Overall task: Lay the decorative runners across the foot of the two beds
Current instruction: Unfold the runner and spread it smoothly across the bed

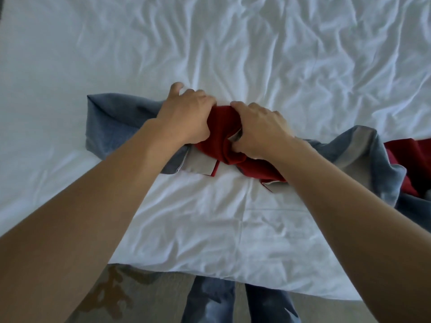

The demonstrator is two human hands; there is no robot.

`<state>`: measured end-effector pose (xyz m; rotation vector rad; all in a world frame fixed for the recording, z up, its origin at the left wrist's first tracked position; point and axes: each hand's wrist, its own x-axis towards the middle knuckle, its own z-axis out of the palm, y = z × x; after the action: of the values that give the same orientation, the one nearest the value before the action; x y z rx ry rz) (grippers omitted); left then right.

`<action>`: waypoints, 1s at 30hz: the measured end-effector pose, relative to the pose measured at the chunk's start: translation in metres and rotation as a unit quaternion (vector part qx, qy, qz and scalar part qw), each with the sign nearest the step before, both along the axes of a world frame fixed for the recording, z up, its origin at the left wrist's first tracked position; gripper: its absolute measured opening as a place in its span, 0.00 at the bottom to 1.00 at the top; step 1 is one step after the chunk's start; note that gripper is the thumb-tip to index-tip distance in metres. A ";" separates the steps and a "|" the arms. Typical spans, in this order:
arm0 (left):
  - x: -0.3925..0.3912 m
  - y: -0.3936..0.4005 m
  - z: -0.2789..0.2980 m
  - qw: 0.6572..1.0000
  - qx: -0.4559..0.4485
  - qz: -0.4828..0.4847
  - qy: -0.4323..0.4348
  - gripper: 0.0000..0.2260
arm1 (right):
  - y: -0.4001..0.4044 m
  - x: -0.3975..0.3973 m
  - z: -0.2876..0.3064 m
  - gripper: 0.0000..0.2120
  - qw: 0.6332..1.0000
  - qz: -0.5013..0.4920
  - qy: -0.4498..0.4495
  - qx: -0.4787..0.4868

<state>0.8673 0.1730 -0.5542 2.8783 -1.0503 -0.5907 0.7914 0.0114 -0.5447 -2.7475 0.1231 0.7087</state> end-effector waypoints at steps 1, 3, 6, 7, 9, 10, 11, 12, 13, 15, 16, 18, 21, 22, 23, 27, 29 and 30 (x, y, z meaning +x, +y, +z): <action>-0.001 -0.001 0.000 1.000 0.007 -0.013 0.005 0.15 | 0.003 -0.002 -0.003 0.29 1.000 0.006 -0.020 -0.002; -0.001 -0.002 0.004 1.000 0.001 -0.026 0.004 0.11 | 0.006 -0.002 -0.004 0.22 0.999 0.005 -0.043 0.000; 0.008 -0.005 0.016 0.997 -0.045 -0.033 -0.044 0.08 | 0.001 0.005 0.003 0.19 0.995 -0.010 -0.097 -0.008; 0.012 -0.006 0.020 0.994 -0.067 -0.034 -0.085 0.08 | -0.002 0.010 0.008 0.19 0.990 -0.021 -0.140 -0.020; 0.017 -0.008 0.028 0.975 -0.112 -0.015 -0.191 0.07 | -0.007 0.023 0.018 0.20 0.969 -0.046 -0.238 -0.054; 0.018 -0.009 0.031 0.962 -0.135 0.009 -0.238 0.07 | -0.007 0.028 0.023 0.22 0.956 -0.058 -0.278 -0.071; 0.017 -0.009 0.032 0.950 -0.154 0.031 -0.270 0.07 | -0.006 0.032 0.026 0.22 0.947 -0.065 -0.303 -0.081; 0.015 -0.008 0.032 0.944 -0.165 0.043 -0.283 0.07 | -0.005 0.034 0.027 0.23 0.945 -0.063 -0.309 -0.084; 0.011 -0.005 0.030 0.947 -0.164 0.040 -0.274 0.08 | -0.003 0.032 0.027 0.23 0.951 -0.055 -0.294 -0.081; -0.003 0.005 0.022 0.968 -0.145 0.005 -0.204 0.12 | 0.003 0.017 0.021 0.21 0.972 -0.025 -0.225 -0.069; -0.012 0.011 0.017 0.978 -0.140 -0.015 -0.155 0.14 | 0.007 0.006 0.016 0.21 0.980 -0.002 -0.186 -0.067; -0.029 0.022 0.007 0.985 -0.140 -0.023 -0.099 0.15 | 0.011 -0.015 0.006 0.21 0.988 0.049 -0.128 -0.071; -0.028 0.030 0.000 0.981 -0.157 0.007 -0.112 0.11 | 0.011 -0.023 0.007 0.22 0.990 0.038 -0.138 -0.006; -0.023 0.033 -0.001 0.982 -0.149 0.024 -0.112 0.13 | 0.009 -0.020 0.010 0.20 0.986 -0.006 -0.162 0.034; -0.017 0.035 -0.002 0.986 -0.128 0.045 -0.100 0.20 | 0.007 -0.014 0.013 0.19 0.979 -0.051 -0.189 0.063; 0.001 0.032 -0.005 0.993 -0.055 0.092 -0.046 0.32 | -0.002 0.003 0.015 0.21 0.983 -0.080 -0.158 0.040; 0.005 0.028 -0.004 0.991 -0.067 0.086 -0.076 0.21 | 0.000 0.004 0.011 0.16 0.992 -0.056 -0.115 0.022; 0.006 0.028 -0.002 0.988 -0.087 0.086 -0.097 0.15 | 0.001 0.003 0.009 0.13 0.992 -0.054 -0.113 0.018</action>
<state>0.8737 0.2008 -0.5560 2.8733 -0.8111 -0.2035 0.7947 0.0127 -0.5360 -2.7381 0.2043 0.3659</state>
